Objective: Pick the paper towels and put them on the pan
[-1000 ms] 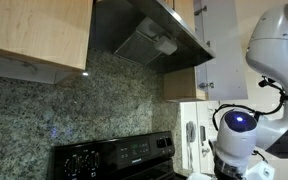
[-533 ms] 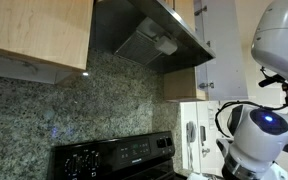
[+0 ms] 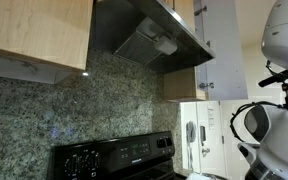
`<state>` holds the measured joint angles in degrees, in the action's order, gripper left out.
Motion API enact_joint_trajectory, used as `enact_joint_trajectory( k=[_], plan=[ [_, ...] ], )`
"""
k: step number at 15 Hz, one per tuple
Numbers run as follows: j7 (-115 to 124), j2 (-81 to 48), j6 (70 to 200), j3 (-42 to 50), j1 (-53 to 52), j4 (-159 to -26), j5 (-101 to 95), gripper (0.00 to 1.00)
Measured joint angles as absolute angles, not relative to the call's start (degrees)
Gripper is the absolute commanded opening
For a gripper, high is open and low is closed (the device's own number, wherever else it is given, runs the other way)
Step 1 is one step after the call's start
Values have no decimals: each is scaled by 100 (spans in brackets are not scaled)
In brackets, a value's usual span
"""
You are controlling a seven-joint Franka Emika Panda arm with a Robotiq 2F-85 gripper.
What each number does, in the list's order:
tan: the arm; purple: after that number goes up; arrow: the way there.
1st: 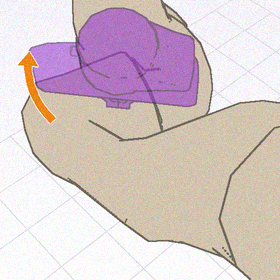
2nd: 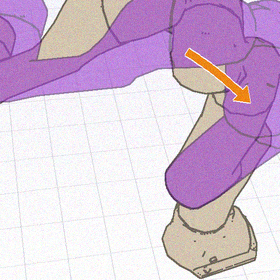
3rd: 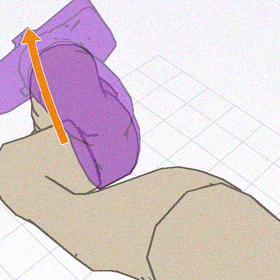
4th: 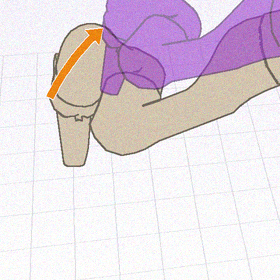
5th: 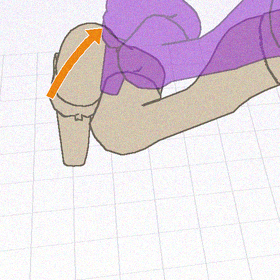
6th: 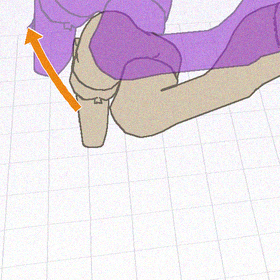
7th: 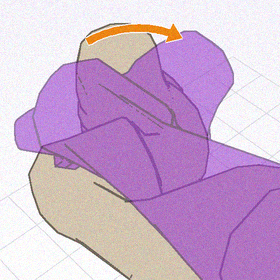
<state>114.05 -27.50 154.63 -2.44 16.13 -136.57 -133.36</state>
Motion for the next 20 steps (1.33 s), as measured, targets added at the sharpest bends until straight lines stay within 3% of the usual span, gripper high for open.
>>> enact_joint_trajectory(
  k=[20],
  plan=[
    [11701, -2541, 15226, -312, 1802, -13652, -13361, 100]
  ],
)
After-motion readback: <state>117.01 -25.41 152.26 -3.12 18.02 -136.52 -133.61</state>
